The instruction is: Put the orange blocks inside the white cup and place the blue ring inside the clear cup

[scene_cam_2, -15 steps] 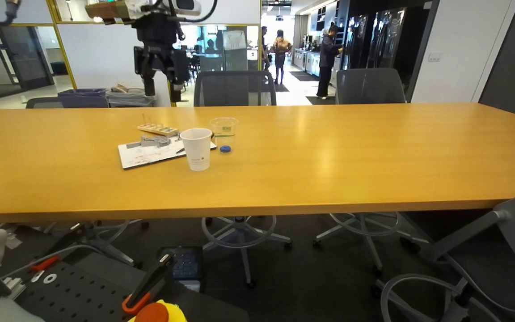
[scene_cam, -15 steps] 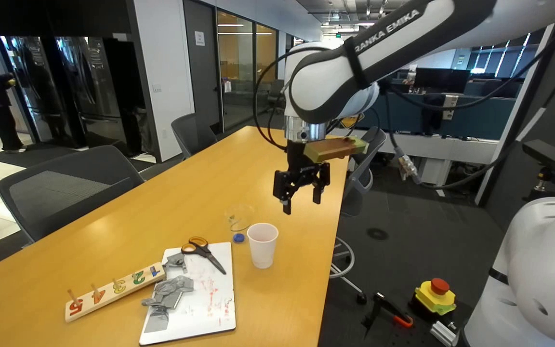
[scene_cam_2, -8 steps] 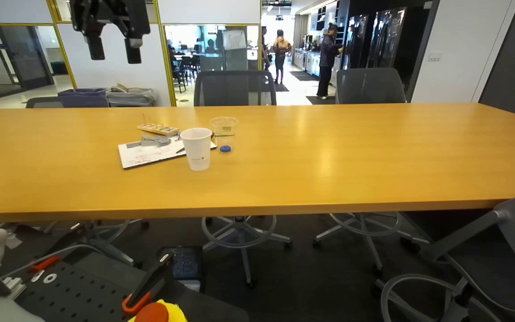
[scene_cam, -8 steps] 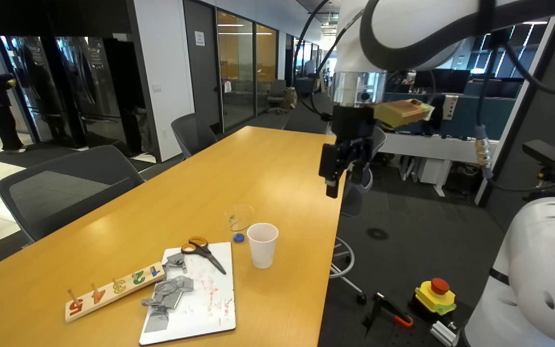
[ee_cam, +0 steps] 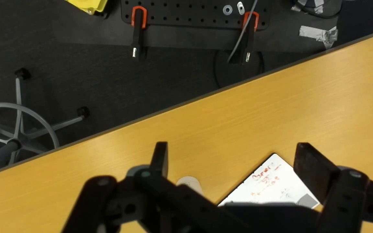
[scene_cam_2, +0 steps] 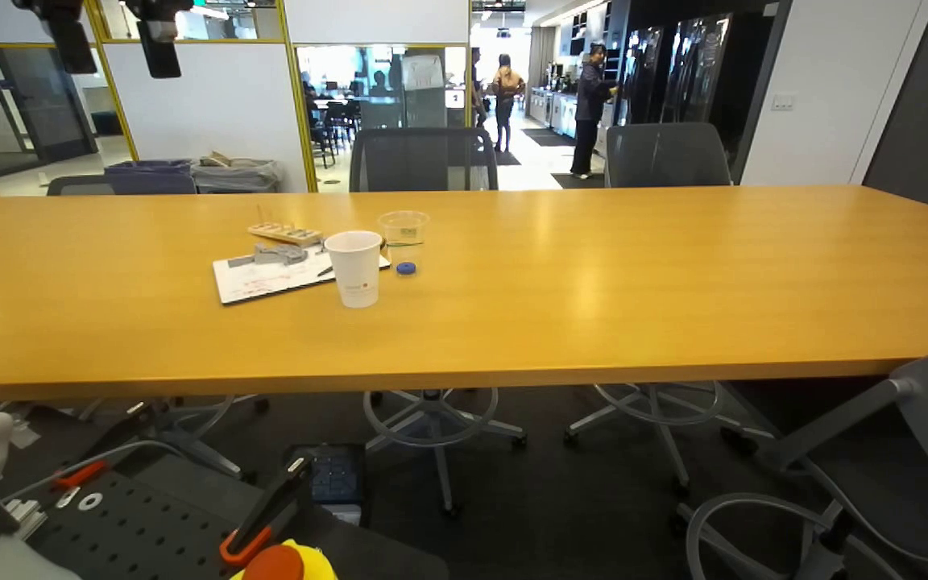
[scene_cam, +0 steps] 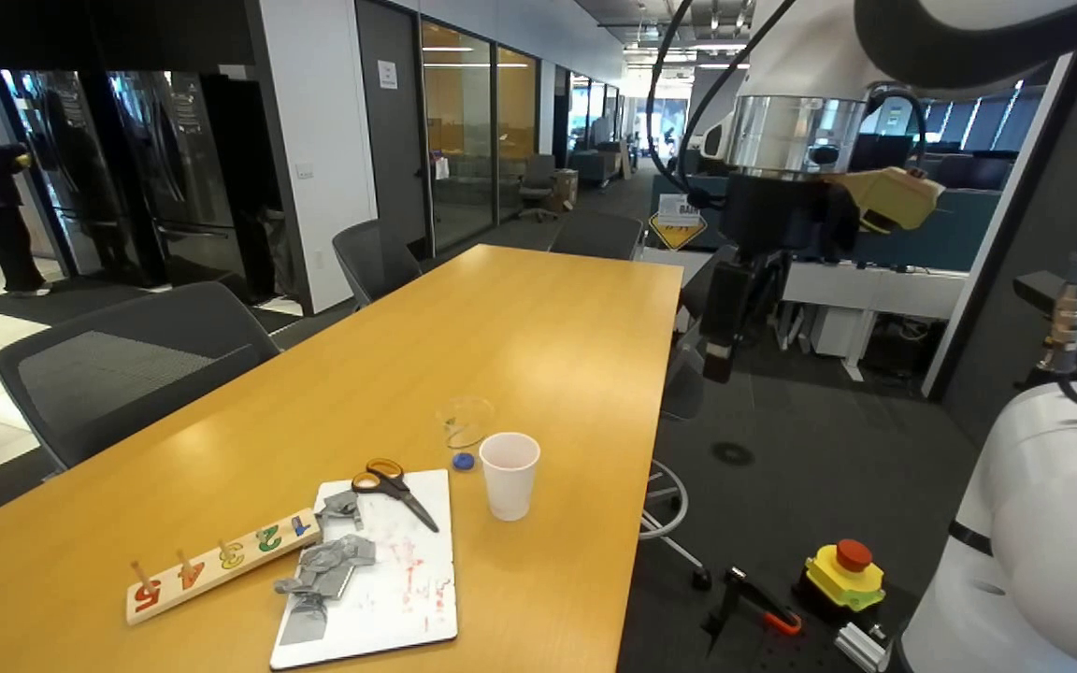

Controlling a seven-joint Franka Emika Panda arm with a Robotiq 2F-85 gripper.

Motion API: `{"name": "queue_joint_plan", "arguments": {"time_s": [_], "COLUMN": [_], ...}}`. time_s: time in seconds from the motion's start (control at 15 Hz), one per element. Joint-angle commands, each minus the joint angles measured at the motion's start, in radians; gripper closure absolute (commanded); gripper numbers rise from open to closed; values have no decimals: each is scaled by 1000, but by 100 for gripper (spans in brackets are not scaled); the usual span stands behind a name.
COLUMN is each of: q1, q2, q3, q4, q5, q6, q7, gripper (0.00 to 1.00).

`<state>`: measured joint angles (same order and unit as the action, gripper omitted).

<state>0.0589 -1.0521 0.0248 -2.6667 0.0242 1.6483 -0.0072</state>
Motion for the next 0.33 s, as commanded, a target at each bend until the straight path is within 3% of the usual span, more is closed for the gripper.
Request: {"name": "queue_joint_plan", "arguments": {"time_s": [0.0, 0.27], "q1": [-4, -3], "q2": [-11, -21], "q3": [3, 3], "q4": [-2, -11], "q5": [3, 2], "q6": [-5, -6], "q7": [-4, -6], "gripper": [0, 0]}}
